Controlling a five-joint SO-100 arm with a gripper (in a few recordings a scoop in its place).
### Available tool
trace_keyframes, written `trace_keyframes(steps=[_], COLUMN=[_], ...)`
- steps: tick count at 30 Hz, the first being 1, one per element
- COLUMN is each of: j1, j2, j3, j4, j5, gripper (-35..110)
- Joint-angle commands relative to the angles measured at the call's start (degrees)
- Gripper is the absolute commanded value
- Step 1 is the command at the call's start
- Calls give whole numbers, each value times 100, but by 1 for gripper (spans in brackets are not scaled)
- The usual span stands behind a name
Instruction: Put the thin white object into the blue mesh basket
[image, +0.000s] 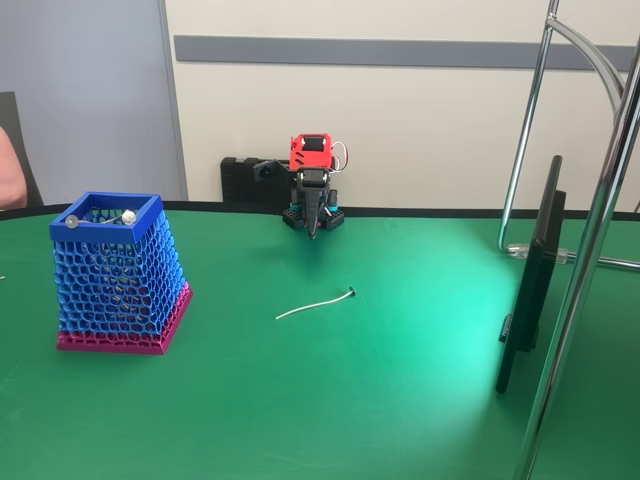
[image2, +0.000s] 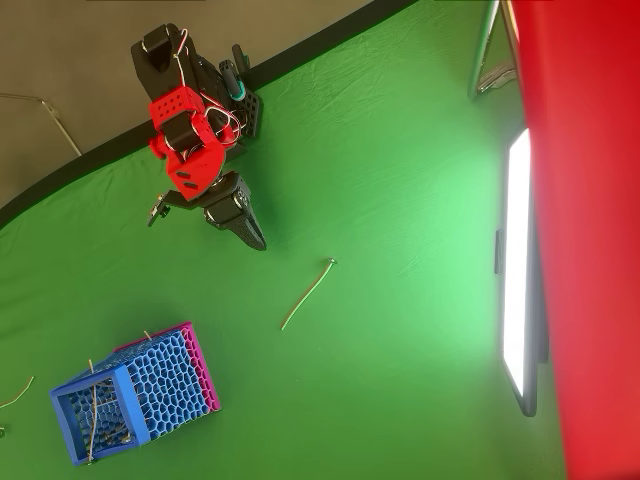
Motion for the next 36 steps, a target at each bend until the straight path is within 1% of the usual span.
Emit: trace_keyframes(steps=[1,12,17,23,27,36], j1=[-70,-70,44,97,-18,-185], j2=[35,26,-158,-888,-1705,-3094], j3=[44,44,-9,-562,-1020,-1846], j4=[35,26,-237,-290,-290,-562], j5=[-70,-35,-88,-105,-149,114], gripper=[1,1,1,1,1,0])
